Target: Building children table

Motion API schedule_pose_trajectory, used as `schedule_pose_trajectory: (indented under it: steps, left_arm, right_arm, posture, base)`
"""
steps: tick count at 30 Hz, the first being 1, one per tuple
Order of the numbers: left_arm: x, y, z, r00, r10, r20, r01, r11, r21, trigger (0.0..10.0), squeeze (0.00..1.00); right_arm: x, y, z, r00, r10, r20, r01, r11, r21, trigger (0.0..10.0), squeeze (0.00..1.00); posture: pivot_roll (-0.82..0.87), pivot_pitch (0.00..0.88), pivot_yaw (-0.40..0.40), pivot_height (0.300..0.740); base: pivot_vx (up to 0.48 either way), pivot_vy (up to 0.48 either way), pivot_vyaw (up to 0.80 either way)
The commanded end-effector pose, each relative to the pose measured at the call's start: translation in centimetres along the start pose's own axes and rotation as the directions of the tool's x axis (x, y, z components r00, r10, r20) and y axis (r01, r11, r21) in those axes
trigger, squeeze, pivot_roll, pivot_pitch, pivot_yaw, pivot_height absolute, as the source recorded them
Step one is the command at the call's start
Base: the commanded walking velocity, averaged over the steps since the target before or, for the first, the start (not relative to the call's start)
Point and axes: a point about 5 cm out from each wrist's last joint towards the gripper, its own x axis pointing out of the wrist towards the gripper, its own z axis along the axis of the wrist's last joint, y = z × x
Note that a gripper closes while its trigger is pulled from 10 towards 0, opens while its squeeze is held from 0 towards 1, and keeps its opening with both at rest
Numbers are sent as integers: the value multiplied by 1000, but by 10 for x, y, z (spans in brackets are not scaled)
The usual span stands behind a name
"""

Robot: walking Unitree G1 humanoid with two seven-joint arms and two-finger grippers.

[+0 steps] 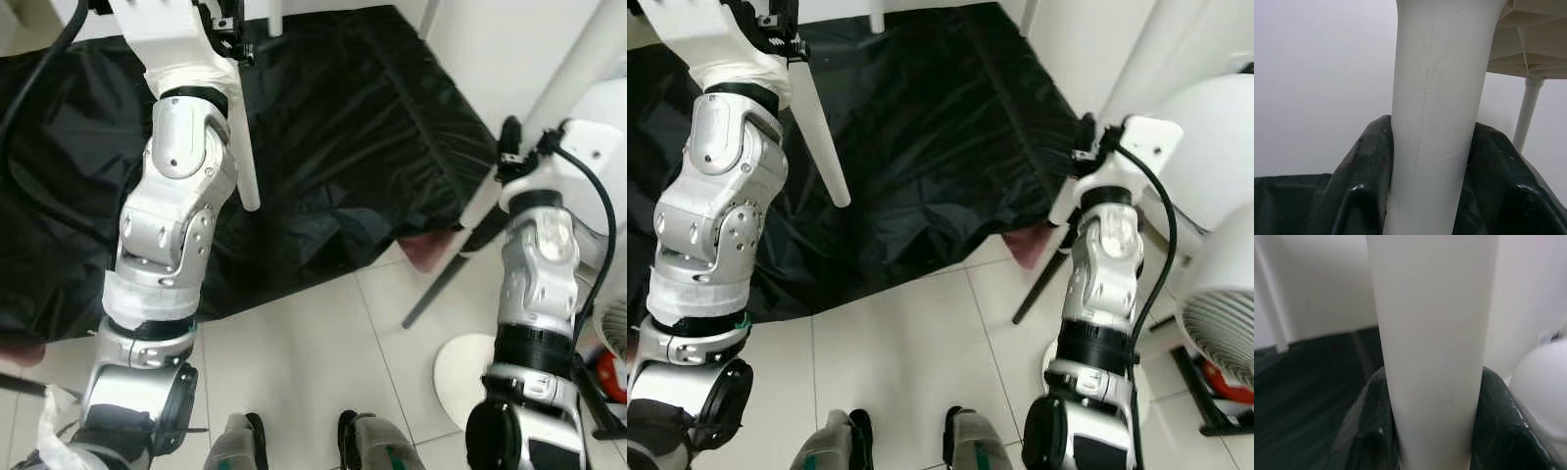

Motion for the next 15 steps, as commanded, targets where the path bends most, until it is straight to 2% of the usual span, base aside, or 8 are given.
schedule_pose_trajectory:
  steps: [1,6,8,9,11,12,14,15]
  left_arm:
    - [-4,-10,-13,995,-59,-79,53,995,-80,0,0]
    - [-5,-8,-7,996,-59,-73,52,994,-98,0,0]
    - [-5,-8,-9,994,-61,-92,52,994,-97,2902,0]
    - [-5,-9,-11,992,-62,-109,52,994,-100,10000,0]
    - [-5,-9,-11,992,-62,-109,52,994,-100,10000,0]
    - [-6,-7,-14,990,-54,-132,40,994,-105,10000,0]
    - [-6,-6,-17,988,-53,-147,37,994,-103,10000,412]
    - [-5,-6,-19,986,-54,-160,39,995,-97,10000,996]
  right_arm:
    - [8,45,-8,971,237,-41,-233,969,77,0,0]
    - [17,60,5,939,345,-1,-344,935,91,0,0]
    - [21,65,7,925,379,8,-378,921,97,0,0]
    - [22,67,7,921,391,9,-389,916,101,0,0]
    - [22,67,7,921,391,9,-389,916,101,0,0]
    - [25,69,7,916,401,9,-400,911,97,10000,0]
    - [28,71,8,913,408,10,-407,908,95,10000,0]
    - [31,72,10,908,419,15,-419,904,90,10000,0]
  posture:
    - [-84,260,37,740]
    - [-80,259,22,740]
    - [-80,257,19,740]
    - [-81,255,16,740]
    - [-81,255,16,740]
    - [-80,252,13,740]
    - [-84,250,14,740]
    - [-84,250,12,740]
  base:
    - [0,0,0]
    - [0,0,0]
    - [0,0,0]
    - [0,0,0]
    - [0,0,0]
    - [0,0,0]
    - [0,0,0]
    - [0,0,0]
